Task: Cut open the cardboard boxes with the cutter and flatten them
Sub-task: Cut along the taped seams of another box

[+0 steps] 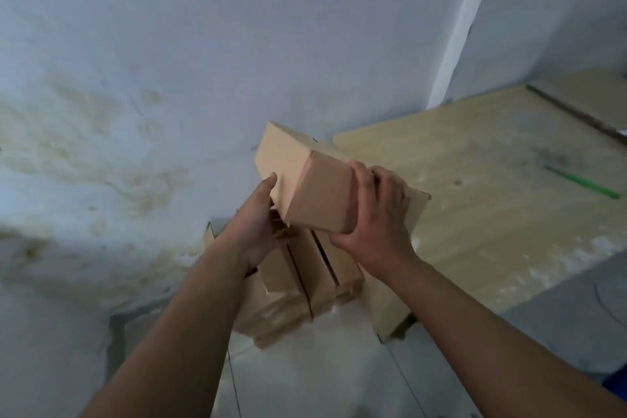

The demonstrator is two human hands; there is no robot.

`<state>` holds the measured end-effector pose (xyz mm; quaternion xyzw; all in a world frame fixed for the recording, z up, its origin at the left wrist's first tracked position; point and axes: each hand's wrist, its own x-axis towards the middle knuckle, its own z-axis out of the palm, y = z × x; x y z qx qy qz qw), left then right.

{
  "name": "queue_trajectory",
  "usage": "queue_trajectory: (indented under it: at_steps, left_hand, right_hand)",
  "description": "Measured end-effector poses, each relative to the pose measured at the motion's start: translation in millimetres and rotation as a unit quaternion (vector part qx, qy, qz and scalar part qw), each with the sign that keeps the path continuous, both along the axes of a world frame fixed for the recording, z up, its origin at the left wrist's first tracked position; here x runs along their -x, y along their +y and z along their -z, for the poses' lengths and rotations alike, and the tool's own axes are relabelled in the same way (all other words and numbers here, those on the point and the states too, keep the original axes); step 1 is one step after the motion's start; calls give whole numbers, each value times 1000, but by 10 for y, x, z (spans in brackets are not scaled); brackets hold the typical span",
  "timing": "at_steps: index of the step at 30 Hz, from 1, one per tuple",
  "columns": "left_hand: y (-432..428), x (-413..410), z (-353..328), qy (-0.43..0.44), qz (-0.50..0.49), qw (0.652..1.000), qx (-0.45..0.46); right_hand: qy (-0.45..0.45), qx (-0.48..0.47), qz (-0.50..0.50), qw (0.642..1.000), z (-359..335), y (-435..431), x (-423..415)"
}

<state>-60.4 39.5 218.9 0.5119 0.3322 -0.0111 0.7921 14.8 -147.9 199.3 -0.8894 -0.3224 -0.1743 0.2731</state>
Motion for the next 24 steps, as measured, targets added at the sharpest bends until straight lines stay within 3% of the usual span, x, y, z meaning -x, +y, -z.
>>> queue_trajectory:
  at_steps: [4, 10, 14, 19, 21, 24]
  left_hand:
    - [-117, -447, -342, -110, 23, 992, -53]
    - [-704, -1164, -669, -147, 90, 968, -184]
    - [-1364, -1784, -651, -159, 133, 934, -290]
    - [-2236, -2509, -360, -136, 173, 897, -383]
    - [-2576, -2717, -193, -129, 210, 853, -461]
    - [-3028, -2912, 70, -99, 285, 759, -577]
  right_hand:
    - [66, -127, 56, 988, -372, -80, -316]
    - [194, -274, 115, 935, -561, -620, -942]
    - [344, -416, 136, 831, -382, -1126, -1532]
    - [448, -517, 153, 713, -194, -1991, -2219]
    - [476, -549, 163, 667, -103, -2320, -2472]
    - [521, -566, 190, 610, 52, -2705, -2796]
